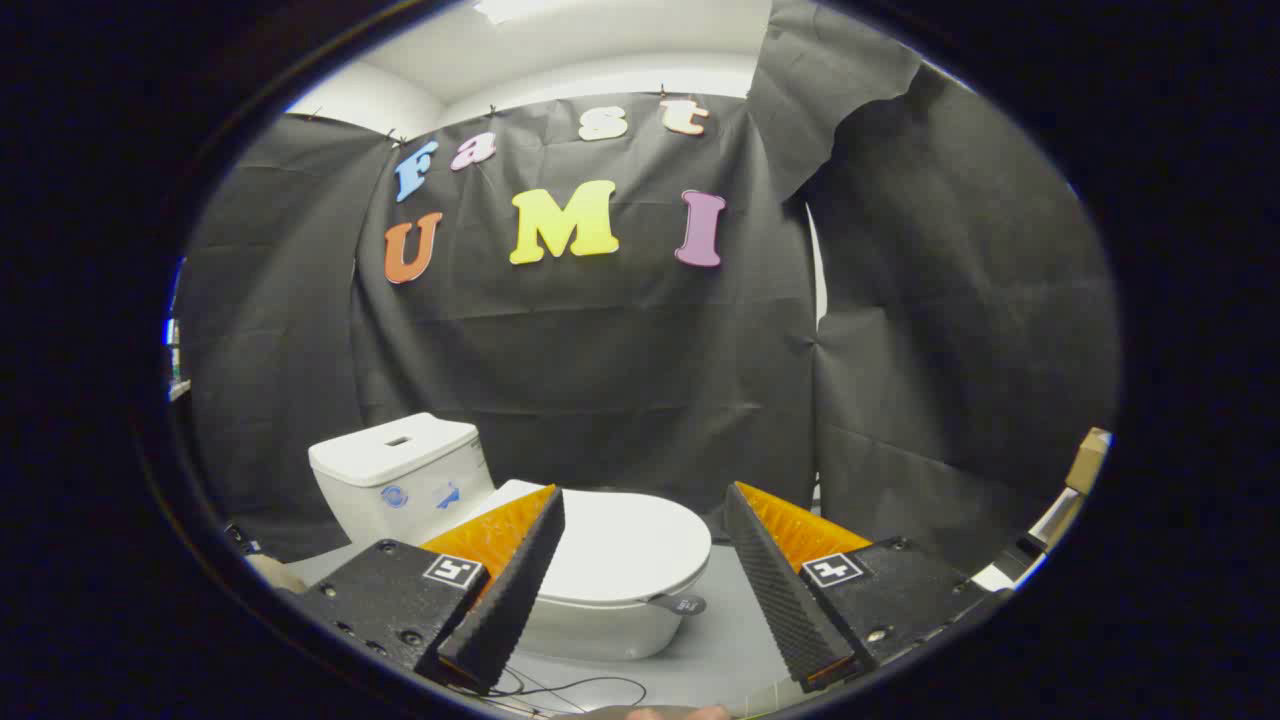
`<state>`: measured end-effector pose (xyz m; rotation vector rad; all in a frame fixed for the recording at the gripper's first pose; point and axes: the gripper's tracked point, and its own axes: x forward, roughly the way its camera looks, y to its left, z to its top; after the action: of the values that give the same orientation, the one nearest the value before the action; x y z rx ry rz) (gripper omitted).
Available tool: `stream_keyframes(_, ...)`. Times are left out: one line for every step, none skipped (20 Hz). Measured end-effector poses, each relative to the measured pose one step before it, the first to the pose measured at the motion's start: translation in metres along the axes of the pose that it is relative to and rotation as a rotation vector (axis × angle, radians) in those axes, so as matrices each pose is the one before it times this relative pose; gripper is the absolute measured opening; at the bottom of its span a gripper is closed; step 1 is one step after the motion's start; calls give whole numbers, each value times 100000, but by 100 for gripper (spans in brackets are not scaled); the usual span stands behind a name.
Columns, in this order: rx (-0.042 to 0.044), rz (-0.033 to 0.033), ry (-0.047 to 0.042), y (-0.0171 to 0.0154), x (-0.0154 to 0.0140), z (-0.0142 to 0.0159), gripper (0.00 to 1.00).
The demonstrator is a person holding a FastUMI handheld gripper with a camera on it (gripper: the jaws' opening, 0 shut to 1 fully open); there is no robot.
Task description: Open the toilet lid.
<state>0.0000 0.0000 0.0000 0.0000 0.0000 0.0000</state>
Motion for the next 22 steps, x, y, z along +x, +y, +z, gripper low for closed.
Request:
stream_keyframes(-33, -216, 80, -8, 32, -18, 100)
stream_keyframes(60, 411, 329, 111, 33, -138, 100)
stream_keyframes(12, 46, 482, 44, -9, -111, 100)
stream_keyframes(55, -153, 83, -53, -5, 3, 100)
stream_keyframes(10, 100, -34, 12, -10, 90, 100)
stream_keyframes(-24, -294, -161, -96, -5, 6, 100)
stream_keyframes(-122, 55, -101, 26, 1, 52, 100)
stream_keyframes(-58, -313, 35, -77, 39, -89, 100)
stream_keyframes(268, 21, -37, -62, -14, 77, 100)
stream_keyframes(33, 133, 307, 64, -11, -56, 100)
stream_keyframes(-37, -174, 634, -27, 92, -210, 100)
stream_keyframes(54, -134, 441, -165, -42, -84, 100)
stream_keyframes(236, -464, -124, -178, 17, 122, 100)
stream_keyframes(160, -349, -65, -224, -4, 42, 100)
stream_keyframes(141, -358, 3, -152, 3, 24, 100)
stream_keyframes(115, -347, 360, -148, 8, -134, 100)
stream_keyframes(240, -319, 219, -80, 34, 9, 100)
stream_keyframes(152, -159, -34, -109, -56, 10, 100)
stream_keyframes(-244, -222, -339, -37, -40, 83, 100)
stream_keyframes(-652, -254, 196, -81, 140, -75, 100)
stream_keyframes(-862, -81, 257, -46, 40, -86, 100)
stream_keyframes(-727, -215, 324, -198, 47, -173, 100)
